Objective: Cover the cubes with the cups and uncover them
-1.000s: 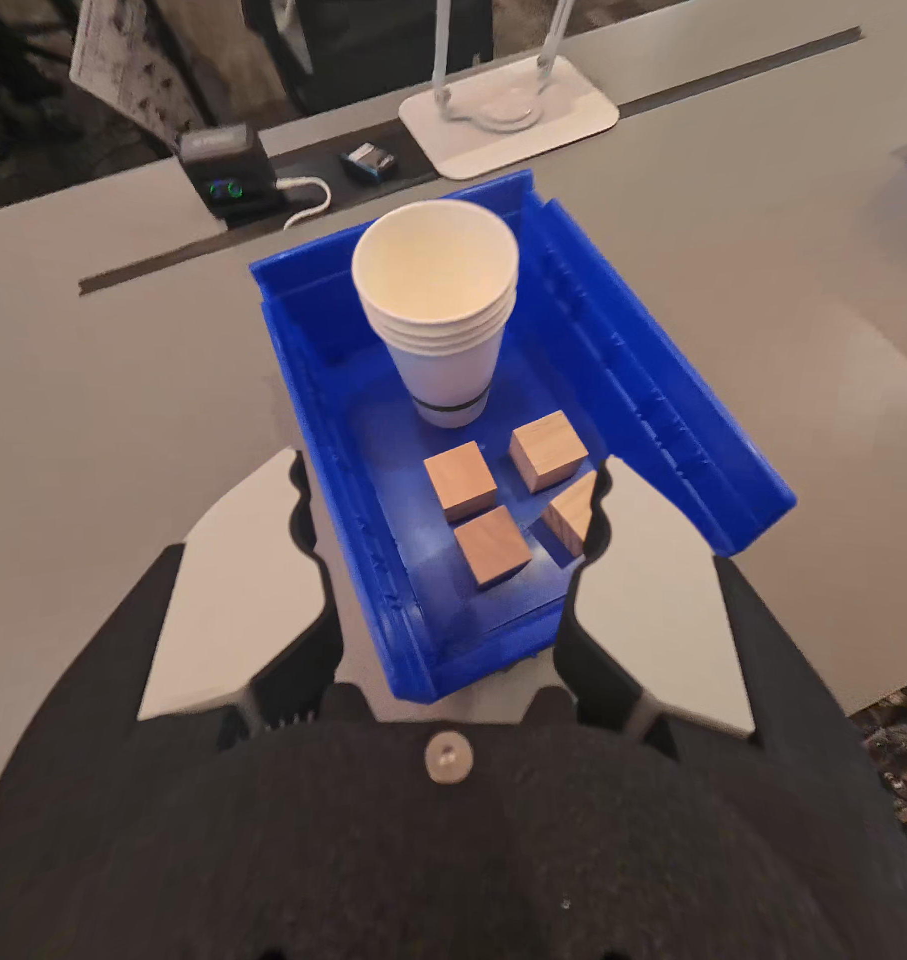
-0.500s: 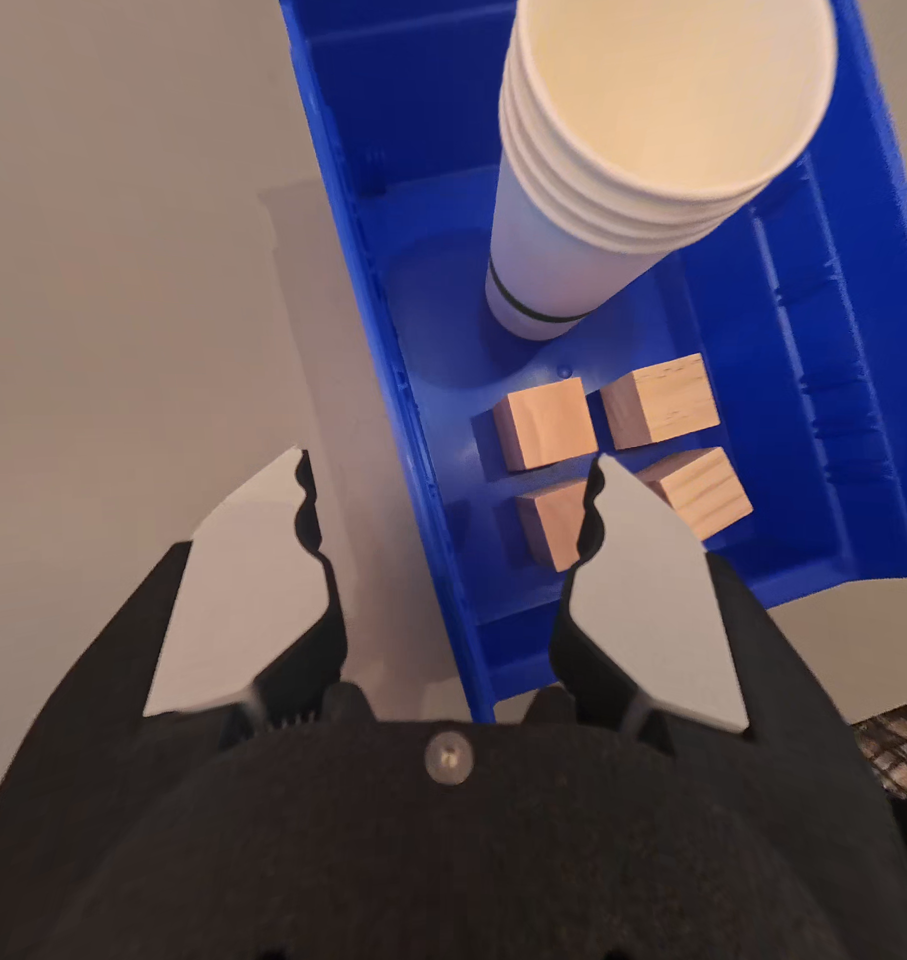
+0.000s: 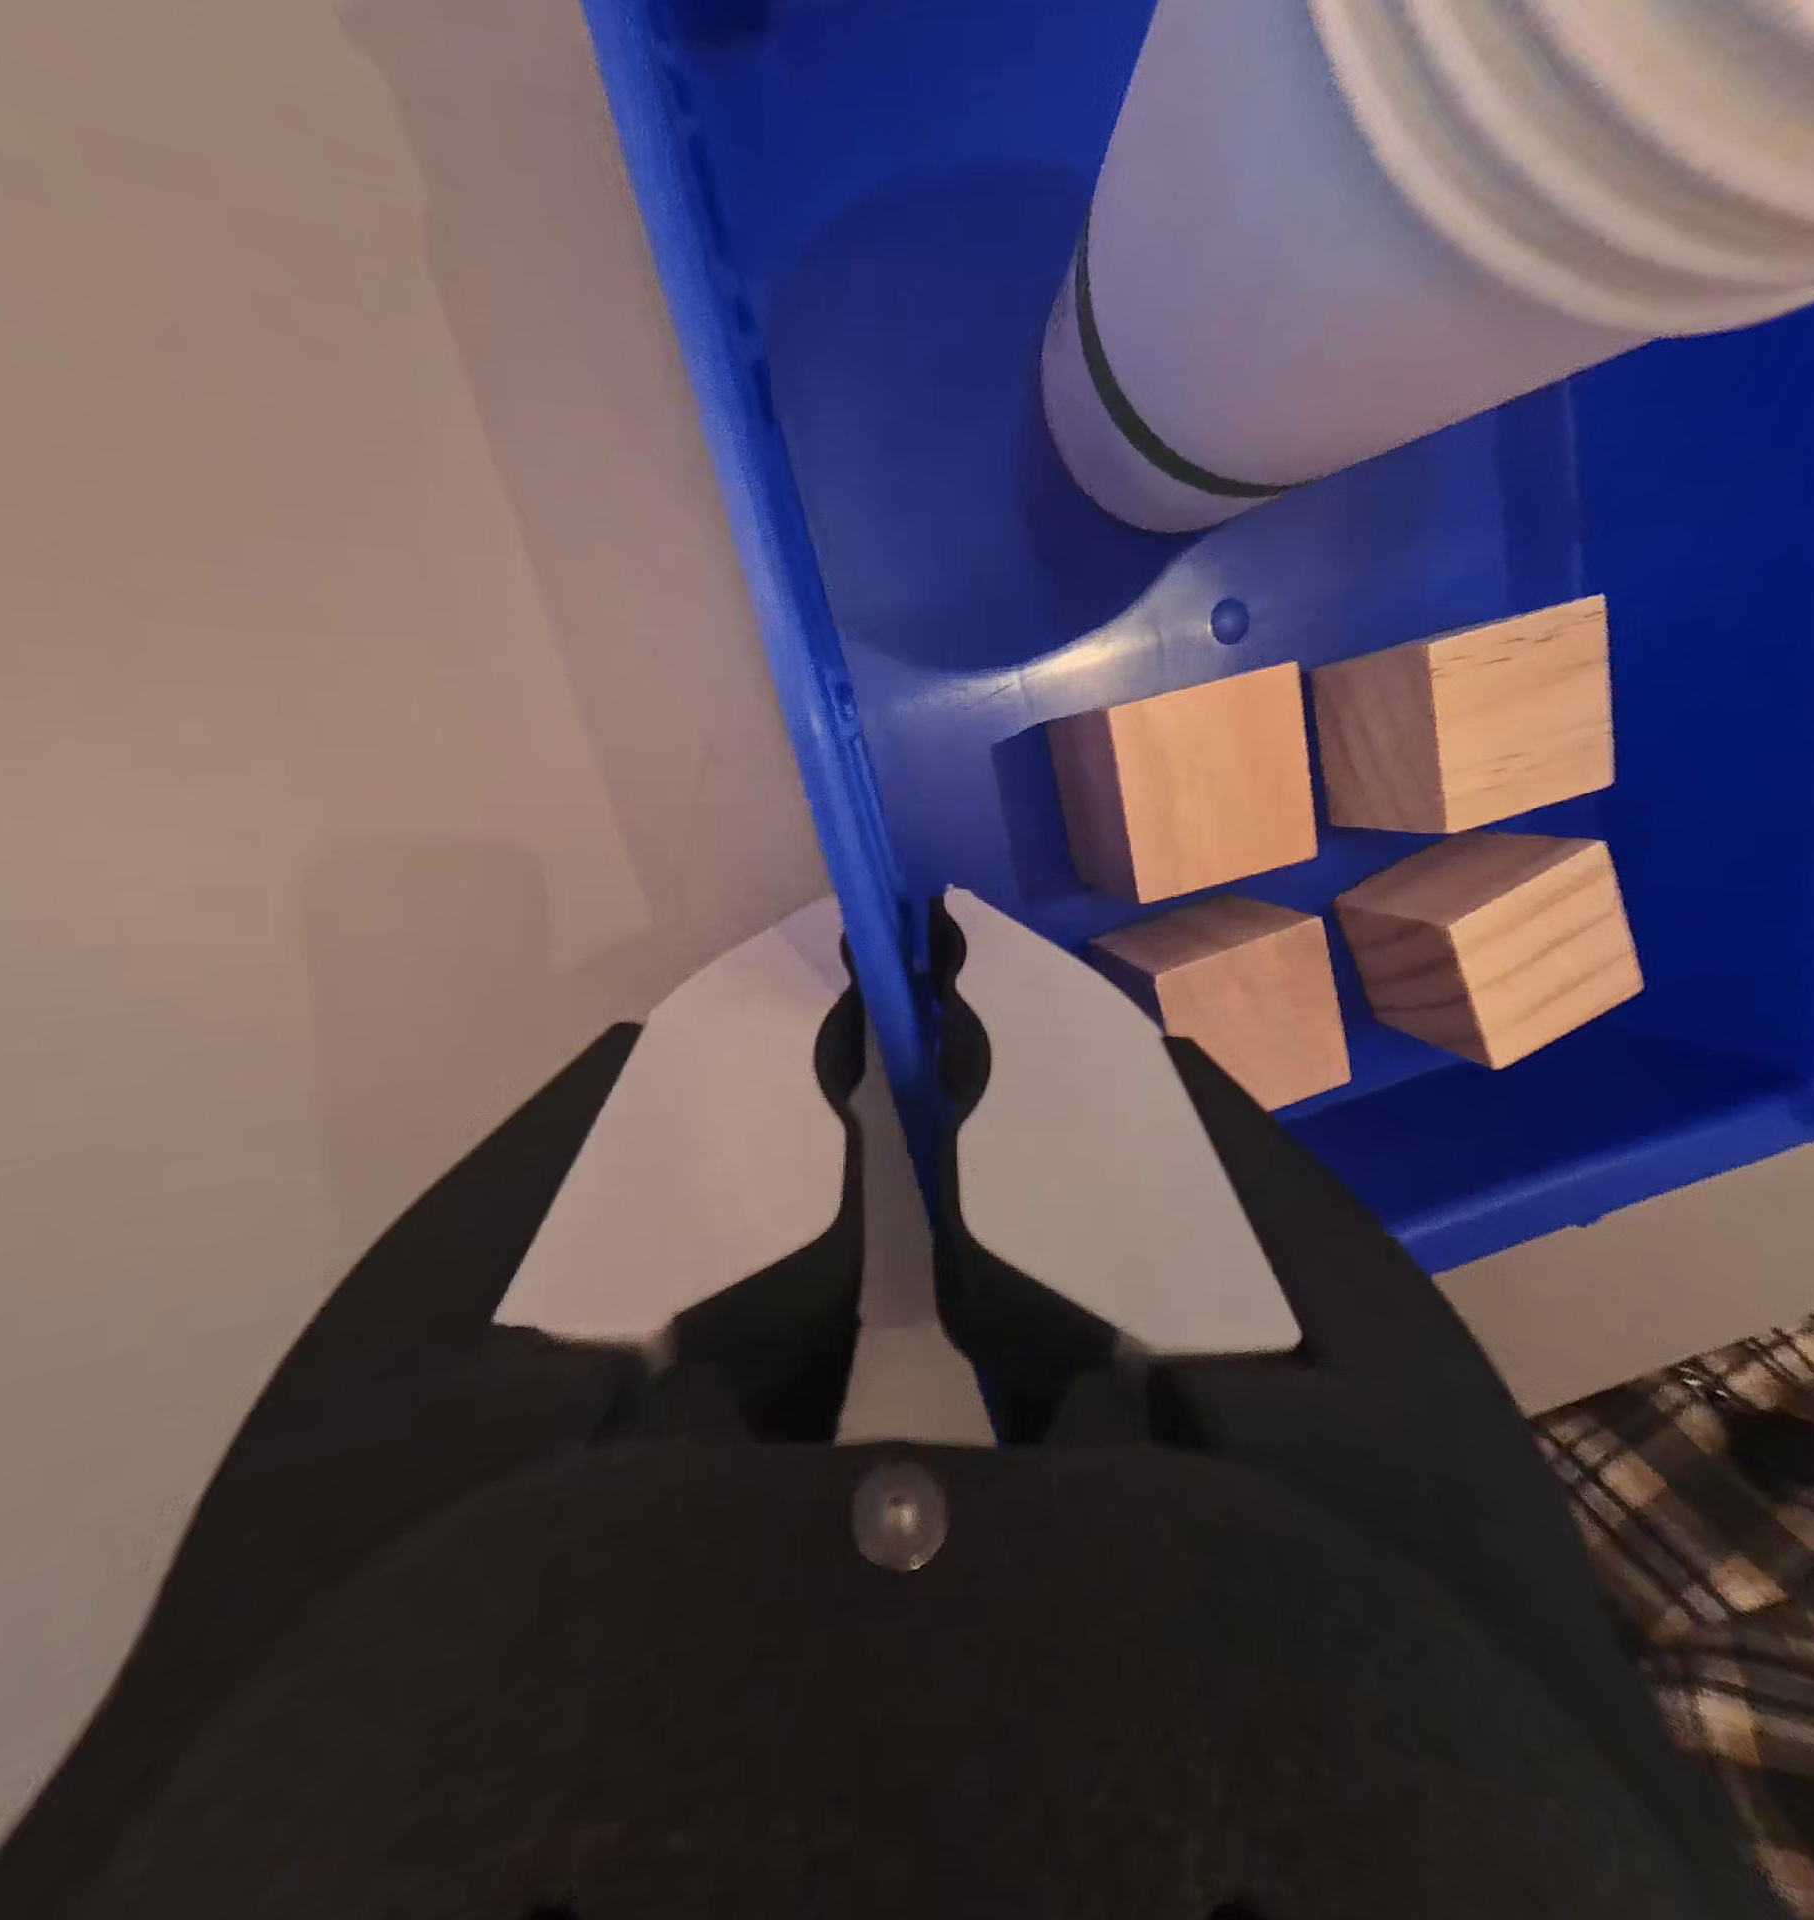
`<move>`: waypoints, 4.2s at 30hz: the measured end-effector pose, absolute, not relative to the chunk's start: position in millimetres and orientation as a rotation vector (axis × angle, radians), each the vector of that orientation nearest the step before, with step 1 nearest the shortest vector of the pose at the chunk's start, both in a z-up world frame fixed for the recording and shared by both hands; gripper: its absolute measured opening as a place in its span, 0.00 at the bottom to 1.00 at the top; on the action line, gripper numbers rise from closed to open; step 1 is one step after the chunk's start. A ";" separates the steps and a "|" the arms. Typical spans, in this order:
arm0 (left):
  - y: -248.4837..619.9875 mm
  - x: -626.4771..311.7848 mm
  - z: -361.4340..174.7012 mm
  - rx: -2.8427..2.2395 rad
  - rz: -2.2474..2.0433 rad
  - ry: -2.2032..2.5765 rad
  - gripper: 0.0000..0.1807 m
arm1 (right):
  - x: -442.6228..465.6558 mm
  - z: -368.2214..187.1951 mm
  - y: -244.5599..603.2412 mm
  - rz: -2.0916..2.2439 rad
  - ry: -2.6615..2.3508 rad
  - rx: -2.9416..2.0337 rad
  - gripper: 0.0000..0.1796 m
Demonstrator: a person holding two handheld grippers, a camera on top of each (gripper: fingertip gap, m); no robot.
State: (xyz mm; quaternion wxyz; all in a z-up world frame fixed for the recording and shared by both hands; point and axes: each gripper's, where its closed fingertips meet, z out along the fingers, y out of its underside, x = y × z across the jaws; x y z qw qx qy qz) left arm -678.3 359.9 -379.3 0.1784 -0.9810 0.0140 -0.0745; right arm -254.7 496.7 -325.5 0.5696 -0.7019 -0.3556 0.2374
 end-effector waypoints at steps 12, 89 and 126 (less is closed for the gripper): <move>347.4 -740.4 -378.2 -2.756 -0.188 -0.179 0.02 | -255.0 -341.3 495.9 0.550 -0.906 -1.704 0.34; 289.5 -927.2 -261.1 -2.407 0.115 -0.221 0.36 | -268.0 -345.1 485.5 0.616 -0.980 -1.691 0.29; 395.7 -539.4 -267.6 -1.844 -0.409 0.259 0.40 | -258.3 -346.6 497.3 0.595 -0.773 -1.756 0.42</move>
